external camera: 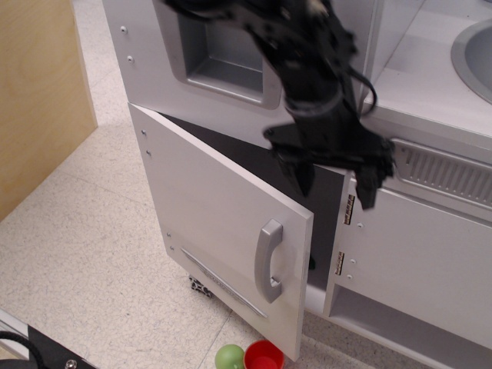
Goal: Open low fridge
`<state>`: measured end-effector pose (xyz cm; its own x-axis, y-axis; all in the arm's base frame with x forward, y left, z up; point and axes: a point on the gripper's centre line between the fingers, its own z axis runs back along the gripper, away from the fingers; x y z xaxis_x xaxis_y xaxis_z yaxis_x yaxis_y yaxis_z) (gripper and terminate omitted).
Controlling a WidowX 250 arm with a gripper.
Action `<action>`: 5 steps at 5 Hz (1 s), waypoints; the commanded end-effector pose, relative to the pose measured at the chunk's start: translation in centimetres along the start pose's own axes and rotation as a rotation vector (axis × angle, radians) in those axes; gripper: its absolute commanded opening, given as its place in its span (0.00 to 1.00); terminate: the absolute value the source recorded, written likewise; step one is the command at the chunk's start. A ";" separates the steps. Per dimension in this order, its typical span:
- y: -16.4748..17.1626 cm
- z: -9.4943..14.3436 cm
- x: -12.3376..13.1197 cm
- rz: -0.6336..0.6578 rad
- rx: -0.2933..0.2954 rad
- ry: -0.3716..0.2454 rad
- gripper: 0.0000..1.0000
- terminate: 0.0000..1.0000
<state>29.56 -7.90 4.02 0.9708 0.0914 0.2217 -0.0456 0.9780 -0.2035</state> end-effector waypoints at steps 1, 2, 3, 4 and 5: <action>0.6 -2.1 1.7 -0.017 0.123 -0.083 1.00 0.00; 2.2 -4.1 0.9 -0.008 0.187 -0.054 1.00 0.00; 3.8 -4.7 -0.2 0.033 0.213 0.006 1.00 0.00; 5.5 -4.6 -1.8 0.055 0.198 0.075 1.00 0.00; 7.5 -4.6 -3.3 0.023 0.235 0.109 1.00 0.00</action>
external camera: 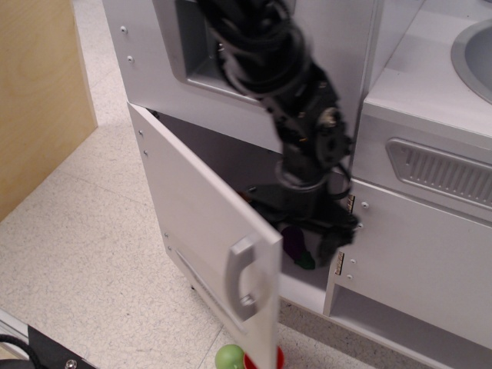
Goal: Open low fridge
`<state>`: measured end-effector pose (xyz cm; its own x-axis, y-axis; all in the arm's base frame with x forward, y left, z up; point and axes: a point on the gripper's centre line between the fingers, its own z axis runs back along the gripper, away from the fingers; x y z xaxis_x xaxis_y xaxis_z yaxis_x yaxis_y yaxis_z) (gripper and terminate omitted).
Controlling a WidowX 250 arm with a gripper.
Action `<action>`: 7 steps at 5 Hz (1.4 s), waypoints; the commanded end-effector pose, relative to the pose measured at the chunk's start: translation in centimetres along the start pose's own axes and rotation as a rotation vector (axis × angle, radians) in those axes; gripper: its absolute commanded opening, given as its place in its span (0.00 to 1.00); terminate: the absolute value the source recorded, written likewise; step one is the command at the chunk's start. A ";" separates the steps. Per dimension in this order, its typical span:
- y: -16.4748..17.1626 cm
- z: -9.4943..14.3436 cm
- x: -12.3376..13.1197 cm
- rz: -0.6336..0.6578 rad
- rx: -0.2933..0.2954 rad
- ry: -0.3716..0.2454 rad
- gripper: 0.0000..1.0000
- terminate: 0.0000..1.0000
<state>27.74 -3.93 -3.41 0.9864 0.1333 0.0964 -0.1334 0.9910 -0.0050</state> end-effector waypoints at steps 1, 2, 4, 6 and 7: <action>4.1 0.4 -1.2 -0.095 0.017 0.002 1.00 0.00; 6.2 0.8 -2.0 -0.094 -0.029 0.030 1.00 0.00; 10.1 2.2 -3.3 -0.091 0.030 0.053 1.00 0.00; 15.8 2.6 -5.5 -0.101 0.139 0.044 1.00 0.00; 15.8 2.6 -5.5 -0.101 0.139 0.044 1.00 0.00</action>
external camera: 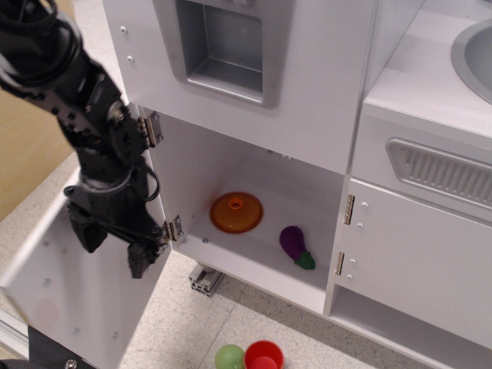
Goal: Open low fridge
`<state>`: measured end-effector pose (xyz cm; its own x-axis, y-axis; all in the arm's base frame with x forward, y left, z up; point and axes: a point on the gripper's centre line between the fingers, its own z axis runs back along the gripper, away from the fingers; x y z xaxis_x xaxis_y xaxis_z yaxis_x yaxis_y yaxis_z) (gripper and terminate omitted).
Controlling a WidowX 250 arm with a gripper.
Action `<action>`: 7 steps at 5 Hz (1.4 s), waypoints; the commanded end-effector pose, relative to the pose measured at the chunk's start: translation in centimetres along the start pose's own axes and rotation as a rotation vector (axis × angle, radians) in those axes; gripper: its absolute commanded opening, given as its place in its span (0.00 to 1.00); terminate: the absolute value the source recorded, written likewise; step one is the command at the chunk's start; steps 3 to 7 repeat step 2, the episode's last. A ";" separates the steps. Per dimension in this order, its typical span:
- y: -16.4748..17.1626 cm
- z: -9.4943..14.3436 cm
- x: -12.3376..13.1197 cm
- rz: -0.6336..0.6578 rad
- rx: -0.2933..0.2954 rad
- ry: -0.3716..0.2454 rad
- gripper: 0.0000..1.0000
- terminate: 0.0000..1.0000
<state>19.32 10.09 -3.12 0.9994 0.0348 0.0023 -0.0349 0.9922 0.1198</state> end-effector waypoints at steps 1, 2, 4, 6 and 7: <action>1.1 1.6 0.6 0.008 0.021 -0.043 1.00 0.00; 1.1 1.6 0.6 0.008 0.021 -0.043 1.00 1.00; 1.1 1.6 0.6 0.008 0.021 -0.043 1.00 1.00; 1.1 1.6 0.6 0.008 0.021 -0.043 1.00 1.00; 1.1 1.6 0.6 0.008 0.021 -0.043 1.00 1.00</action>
